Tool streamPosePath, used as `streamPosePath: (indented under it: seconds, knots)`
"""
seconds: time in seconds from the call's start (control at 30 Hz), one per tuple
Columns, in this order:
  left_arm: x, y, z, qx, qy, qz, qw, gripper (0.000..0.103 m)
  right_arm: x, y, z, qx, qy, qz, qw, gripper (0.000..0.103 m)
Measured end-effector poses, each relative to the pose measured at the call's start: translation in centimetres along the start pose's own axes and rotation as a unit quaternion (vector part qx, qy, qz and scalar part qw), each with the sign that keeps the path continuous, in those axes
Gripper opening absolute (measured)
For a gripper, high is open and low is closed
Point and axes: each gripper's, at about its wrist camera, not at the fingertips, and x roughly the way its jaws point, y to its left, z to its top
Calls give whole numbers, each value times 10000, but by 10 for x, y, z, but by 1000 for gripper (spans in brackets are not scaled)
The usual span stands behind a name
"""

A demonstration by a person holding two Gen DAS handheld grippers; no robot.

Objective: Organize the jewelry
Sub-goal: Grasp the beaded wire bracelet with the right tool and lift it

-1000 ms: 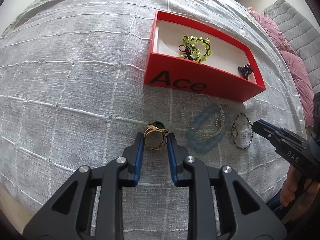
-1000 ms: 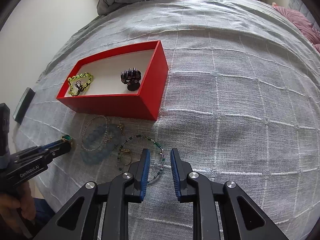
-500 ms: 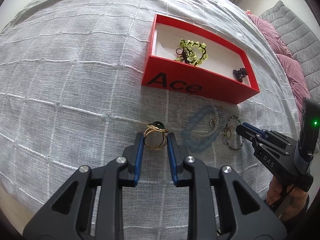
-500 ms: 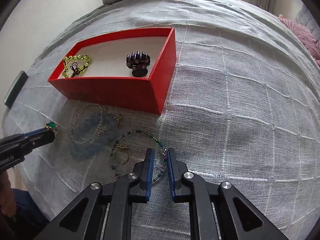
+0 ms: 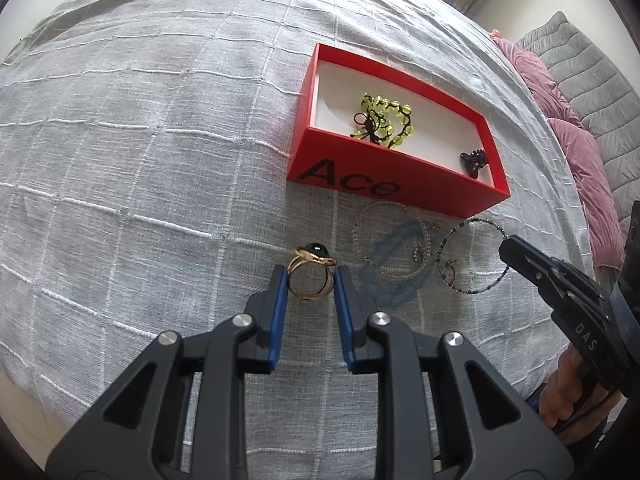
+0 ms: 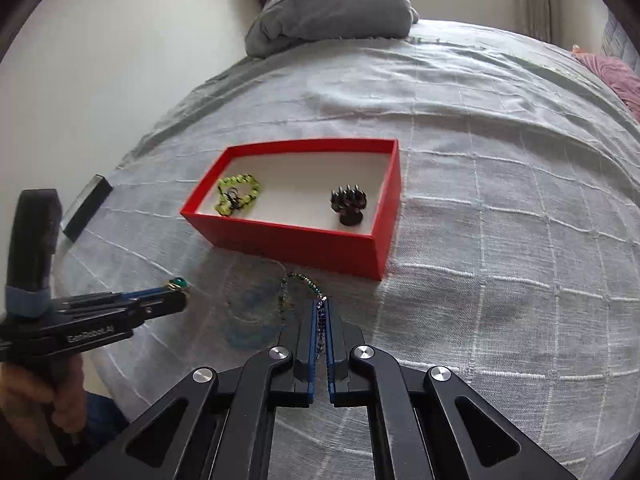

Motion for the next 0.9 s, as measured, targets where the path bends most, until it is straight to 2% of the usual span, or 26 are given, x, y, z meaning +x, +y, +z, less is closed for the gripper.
streamPosePath:
  seconds: [0.27, 0.4, 0.9]
  knots:
    - [-6, 3, 2, -58, -77, -78, 9999, 25, -21, 2, 7, 121, -512, 235, 9983, 4]
    - [-15, 3, 6, -63, -243, -125, 9996, 25, -34, -6, 10, 223, -746, 158, 9968, 4]
    - [-32, -10, 37, -462, -661, -659, 9946, 25, -41, -1, 38, 291, -1109, 136, 9933, 4]
